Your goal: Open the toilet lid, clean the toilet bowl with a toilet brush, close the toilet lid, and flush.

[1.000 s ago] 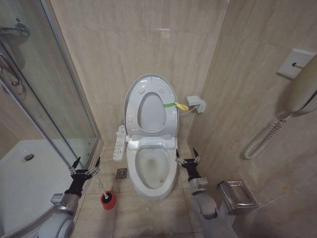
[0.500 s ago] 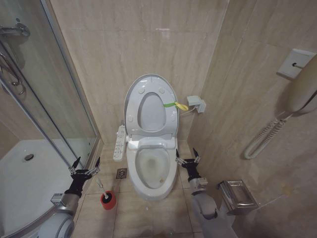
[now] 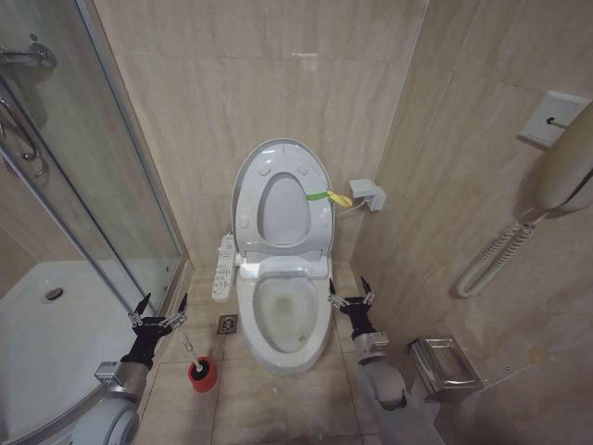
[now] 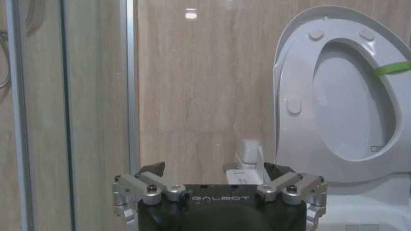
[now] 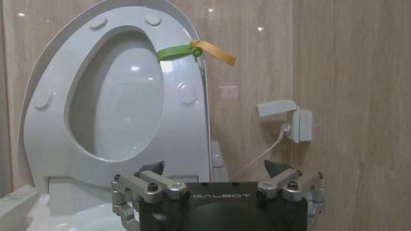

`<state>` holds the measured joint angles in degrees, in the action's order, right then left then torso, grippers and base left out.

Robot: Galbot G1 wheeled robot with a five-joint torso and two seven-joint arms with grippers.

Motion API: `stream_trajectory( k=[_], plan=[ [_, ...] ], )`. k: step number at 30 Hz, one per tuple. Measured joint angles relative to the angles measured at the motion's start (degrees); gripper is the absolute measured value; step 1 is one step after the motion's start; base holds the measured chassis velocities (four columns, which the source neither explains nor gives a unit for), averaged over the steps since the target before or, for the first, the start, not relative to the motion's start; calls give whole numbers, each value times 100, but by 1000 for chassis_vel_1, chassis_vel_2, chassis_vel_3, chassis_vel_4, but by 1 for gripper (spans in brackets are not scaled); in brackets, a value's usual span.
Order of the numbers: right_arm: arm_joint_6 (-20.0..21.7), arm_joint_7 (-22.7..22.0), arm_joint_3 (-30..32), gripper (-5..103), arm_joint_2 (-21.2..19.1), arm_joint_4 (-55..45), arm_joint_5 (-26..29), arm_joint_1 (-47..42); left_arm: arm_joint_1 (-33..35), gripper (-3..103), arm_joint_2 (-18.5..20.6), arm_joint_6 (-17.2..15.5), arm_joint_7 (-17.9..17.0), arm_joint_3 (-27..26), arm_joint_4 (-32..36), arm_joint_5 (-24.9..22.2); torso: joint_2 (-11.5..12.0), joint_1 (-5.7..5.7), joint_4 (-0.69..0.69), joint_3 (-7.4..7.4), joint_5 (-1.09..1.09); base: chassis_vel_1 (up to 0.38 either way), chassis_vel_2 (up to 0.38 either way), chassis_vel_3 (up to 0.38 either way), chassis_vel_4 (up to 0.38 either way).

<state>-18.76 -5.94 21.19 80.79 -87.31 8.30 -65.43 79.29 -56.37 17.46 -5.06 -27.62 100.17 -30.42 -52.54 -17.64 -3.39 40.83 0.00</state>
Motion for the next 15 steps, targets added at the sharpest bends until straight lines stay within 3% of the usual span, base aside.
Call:
stream_trajectory(
  k=[7, 11, 14, 15],
  plan=[
    [0, 0, 0, 100, 0, 0, 0, 0, 0, 100, 0, -9, -3, 0, 0, -2, 0, 0, 0, 0, 0, 0, 0, 0, 0],
    [0, 0, 0, 100, 0, 0, 0, 0, 1, 100, 11, -201, -89, 0, 41, -78, 0, 0, 0, 0, 0, 0, 0, 0, 0],
    [0, 0, 0, 100, 0, 0, 0, 0, 8, 100, 63, -785, -350, 0, 196, -326, 0, 0, 0, 0, 0, 0, 0, 0, 0],
    [0, 0, 0, 100, 0, 0, 0, 0, 13, 100, 93, -1145, -511, 0, 290, -479, 0, 0, 0, 0, 0, 0, 0, 0, 0]
  ],
)
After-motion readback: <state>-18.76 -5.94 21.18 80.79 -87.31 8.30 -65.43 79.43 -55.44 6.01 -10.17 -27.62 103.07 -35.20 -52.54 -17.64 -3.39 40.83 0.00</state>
